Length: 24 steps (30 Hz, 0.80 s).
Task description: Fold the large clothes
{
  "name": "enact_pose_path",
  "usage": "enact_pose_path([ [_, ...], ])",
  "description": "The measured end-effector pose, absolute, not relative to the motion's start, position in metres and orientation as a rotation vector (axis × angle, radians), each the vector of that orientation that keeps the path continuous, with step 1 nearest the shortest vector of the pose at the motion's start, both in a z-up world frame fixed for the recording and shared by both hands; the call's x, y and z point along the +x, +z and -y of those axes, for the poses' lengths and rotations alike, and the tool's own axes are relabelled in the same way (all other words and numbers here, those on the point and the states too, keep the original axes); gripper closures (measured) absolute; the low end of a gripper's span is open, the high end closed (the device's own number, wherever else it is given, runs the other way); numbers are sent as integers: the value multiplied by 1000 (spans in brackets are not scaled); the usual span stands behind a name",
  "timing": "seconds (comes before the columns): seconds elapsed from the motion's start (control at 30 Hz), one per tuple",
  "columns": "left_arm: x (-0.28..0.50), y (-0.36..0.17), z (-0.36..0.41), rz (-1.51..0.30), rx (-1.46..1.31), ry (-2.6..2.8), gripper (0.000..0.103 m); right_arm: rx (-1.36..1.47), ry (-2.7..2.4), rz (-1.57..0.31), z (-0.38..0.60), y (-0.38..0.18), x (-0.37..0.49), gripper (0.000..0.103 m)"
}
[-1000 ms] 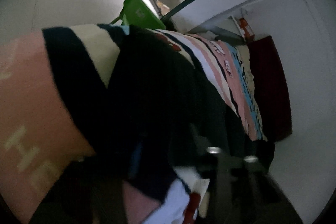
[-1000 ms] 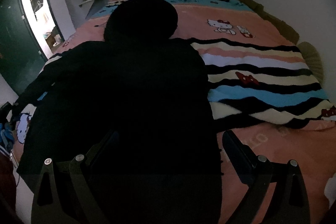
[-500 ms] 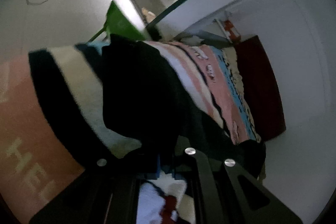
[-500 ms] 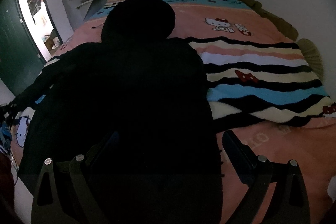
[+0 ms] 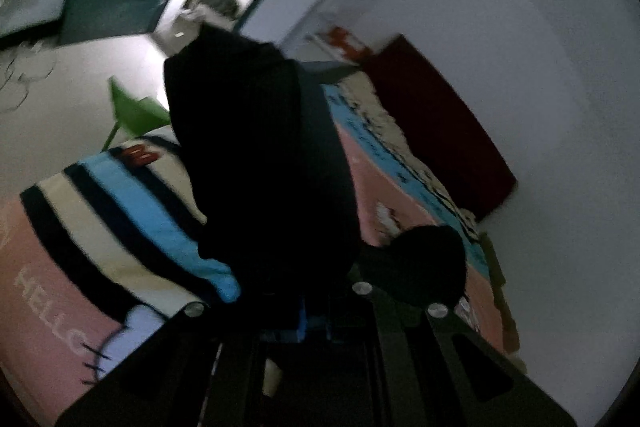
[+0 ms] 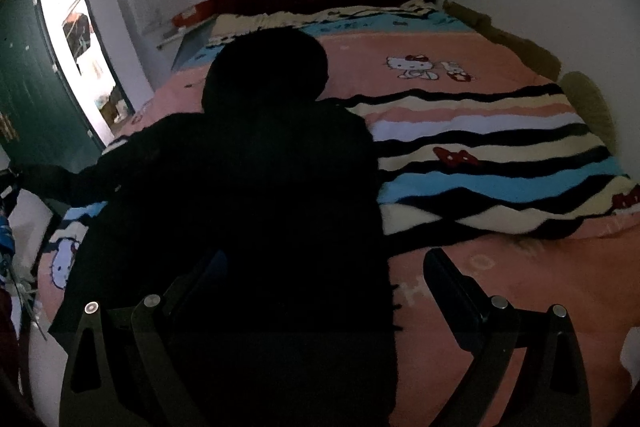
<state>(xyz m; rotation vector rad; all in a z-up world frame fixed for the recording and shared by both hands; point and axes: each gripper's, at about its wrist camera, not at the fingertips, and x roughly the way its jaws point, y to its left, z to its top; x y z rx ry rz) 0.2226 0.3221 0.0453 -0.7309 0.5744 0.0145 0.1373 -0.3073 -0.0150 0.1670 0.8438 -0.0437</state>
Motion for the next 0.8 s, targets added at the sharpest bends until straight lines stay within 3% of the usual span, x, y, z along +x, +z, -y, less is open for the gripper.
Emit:
enact_pose_path([
  [0.37, 248, 99, -159, -621, -519, -165, 98, 177, -63, -809, 332, -22, 131, 6],
  [0.8, 268, 60, 46, -762, -351, -289, 98, 245, -90, -737, 385, -22, 117, 6],
])
